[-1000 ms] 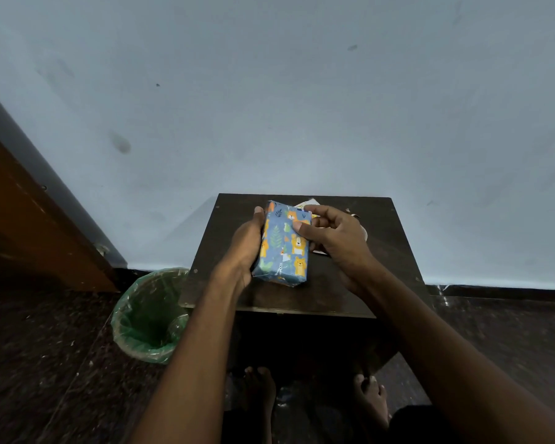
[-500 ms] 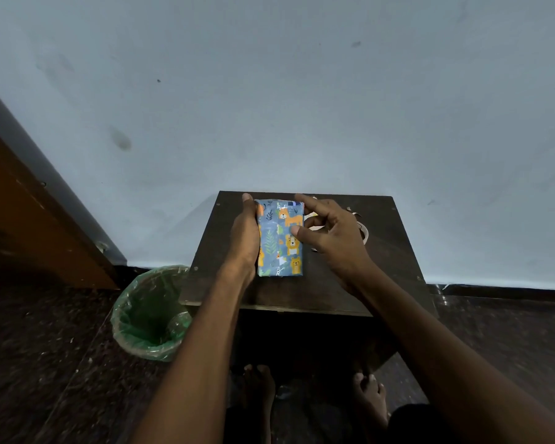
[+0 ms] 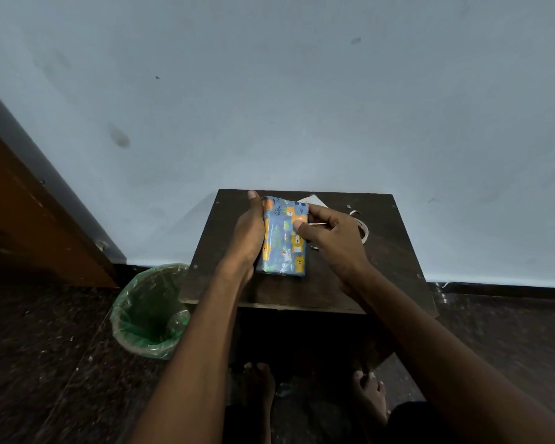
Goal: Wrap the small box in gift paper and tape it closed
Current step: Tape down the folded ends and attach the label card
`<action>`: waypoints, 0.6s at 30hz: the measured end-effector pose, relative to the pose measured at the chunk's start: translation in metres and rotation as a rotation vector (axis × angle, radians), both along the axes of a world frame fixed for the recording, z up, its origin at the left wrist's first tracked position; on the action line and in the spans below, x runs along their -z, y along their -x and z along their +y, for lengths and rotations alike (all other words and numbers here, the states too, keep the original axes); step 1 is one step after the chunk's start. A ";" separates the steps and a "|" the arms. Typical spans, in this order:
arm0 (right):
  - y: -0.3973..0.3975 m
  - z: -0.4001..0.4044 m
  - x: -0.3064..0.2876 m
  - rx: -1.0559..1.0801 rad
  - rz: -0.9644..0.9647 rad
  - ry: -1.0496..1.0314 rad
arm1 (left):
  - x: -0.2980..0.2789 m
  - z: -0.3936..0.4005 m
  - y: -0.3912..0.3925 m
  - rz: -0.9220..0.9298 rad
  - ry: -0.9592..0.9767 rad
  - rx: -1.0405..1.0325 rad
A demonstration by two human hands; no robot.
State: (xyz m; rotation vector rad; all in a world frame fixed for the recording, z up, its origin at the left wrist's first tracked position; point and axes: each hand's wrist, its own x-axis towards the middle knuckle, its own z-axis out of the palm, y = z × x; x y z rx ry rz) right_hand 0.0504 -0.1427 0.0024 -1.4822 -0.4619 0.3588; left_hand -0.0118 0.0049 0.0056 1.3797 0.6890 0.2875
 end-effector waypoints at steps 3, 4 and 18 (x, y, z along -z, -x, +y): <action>0.003 -0.002 -0.003 -0.063 0.068 -0.027 | -0.002 -0.002 0.000 -0.034 -0.066 0.013; 0.004 -0.001 -0.003 -0.085 0.078 -0.019 | -0.002 -0.004 -0.001 -0.044 -0.060 0.020; -0.007 -0.004 -0.017 -0.197 0.818 -0.370 | -0.004 0.009 0.007 -0.199 0.037 0.160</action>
